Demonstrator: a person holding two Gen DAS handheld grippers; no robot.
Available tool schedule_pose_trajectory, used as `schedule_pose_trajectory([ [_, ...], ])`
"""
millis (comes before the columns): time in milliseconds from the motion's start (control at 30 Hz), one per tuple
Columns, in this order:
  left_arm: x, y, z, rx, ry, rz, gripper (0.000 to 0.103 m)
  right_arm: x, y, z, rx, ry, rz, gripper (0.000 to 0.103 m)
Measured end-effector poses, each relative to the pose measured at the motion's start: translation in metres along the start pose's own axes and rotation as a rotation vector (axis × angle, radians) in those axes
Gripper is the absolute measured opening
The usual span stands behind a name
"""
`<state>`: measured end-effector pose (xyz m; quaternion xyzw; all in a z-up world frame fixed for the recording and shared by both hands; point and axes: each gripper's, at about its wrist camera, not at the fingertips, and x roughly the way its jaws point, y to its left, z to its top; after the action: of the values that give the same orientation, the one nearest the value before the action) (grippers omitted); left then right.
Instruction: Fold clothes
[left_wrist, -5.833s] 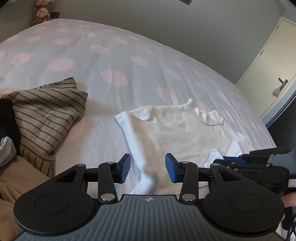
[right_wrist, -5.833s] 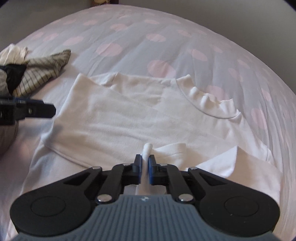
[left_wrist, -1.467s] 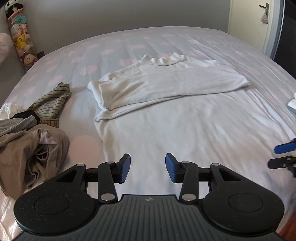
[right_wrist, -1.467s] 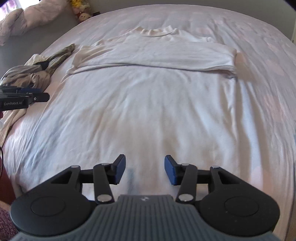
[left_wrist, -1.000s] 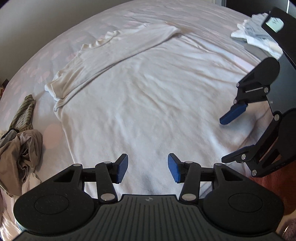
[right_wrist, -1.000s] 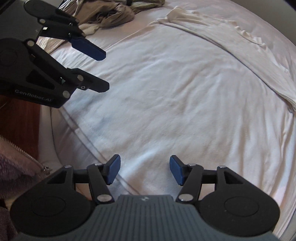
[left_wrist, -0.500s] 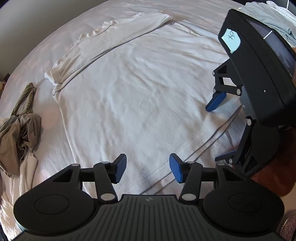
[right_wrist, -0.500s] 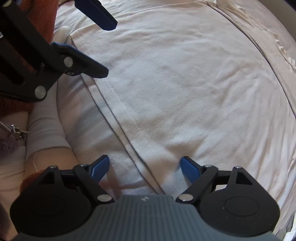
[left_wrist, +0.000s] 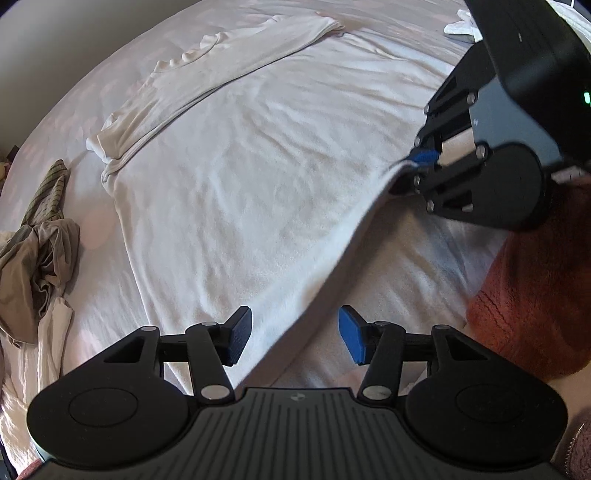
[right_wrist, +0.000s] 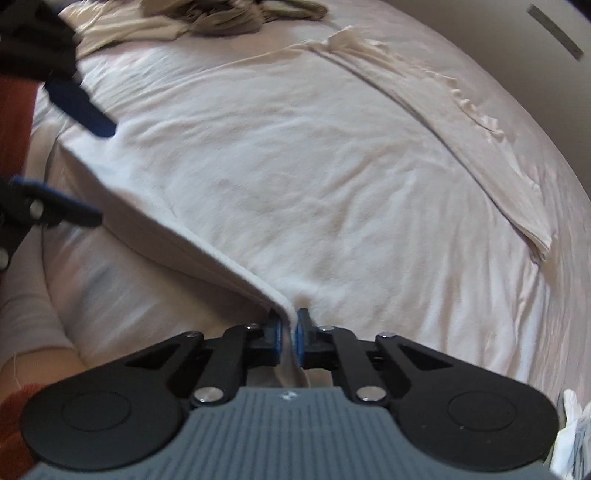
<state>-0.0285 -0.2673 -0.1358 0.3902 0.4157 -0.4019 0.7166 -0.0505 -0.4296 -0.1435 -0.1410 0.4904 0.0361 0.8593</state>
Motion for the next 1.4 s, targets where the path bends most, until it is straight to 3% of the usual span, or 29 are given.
schedule_pose_trajectory([
  [67,0.006,-0.004,0.001,0.020,0.017,0.003,0.057,-0.003,-0.010,0.000,0.080,-0.028,0.017,0.009],
  [233,0.024,-0.008,0.004,0.022,0.096,0.048,0.054,-0.005,-0.026,-0.001,0.199,-0.065,0.054,0.009],
  [467,0.036,0.004,0.001,-0.062,0.150,0.027,0.016,-0.002,-0.023,0.000,0.192,-0.062,0.062,0.010],
  [533,0.034,0.010,0.000,-0.095,0.140,0.018,0.011,0.000,-0.024,0.001,0.193,-0.061,0.063,0.013],
  [633,0.030,0.020,-0.002,-0.157,0.111,-0.012,0.009,0.002,-0.023,0.001,0.183,-0.041,0.069,0.022],
  [700,0.028,0.027,-0.004,-0.202,0.098,-0.032,0.006,0.005,-0.022,0.001,0.175,-0.018,0.078,0.045],
  [767,0.028,0.032,-0.004,-0.232,0.098,-0.041,0.004,0.006,-0.020,0.001,0.165,0.000,0.083,0.053],
  [900,0.029,0.038,-0.004,-0.273,0.096,-0.053,0.003,0.009,-0.016,0.000,0.132,0.062,0.107,0.074],
  [1167,0.023,0.044,-0.001,-0.263,0.090,-0.103,0.004,0.010,-0.014,-0.002,0.058,0.214,0.055,0.074],
  [1267,0.018,0.048,0.004,-0.214,0.091,-0.111,0.021,0.006,-0.020,-0.006,0.049,0.240,0.054,0.075],
  [1400,0.021,0.048,0.011,-0.086,0.153,-0.110,0.036,0.003,-0.031,-0.012,0.037,0.279,0.036,0.075],
])
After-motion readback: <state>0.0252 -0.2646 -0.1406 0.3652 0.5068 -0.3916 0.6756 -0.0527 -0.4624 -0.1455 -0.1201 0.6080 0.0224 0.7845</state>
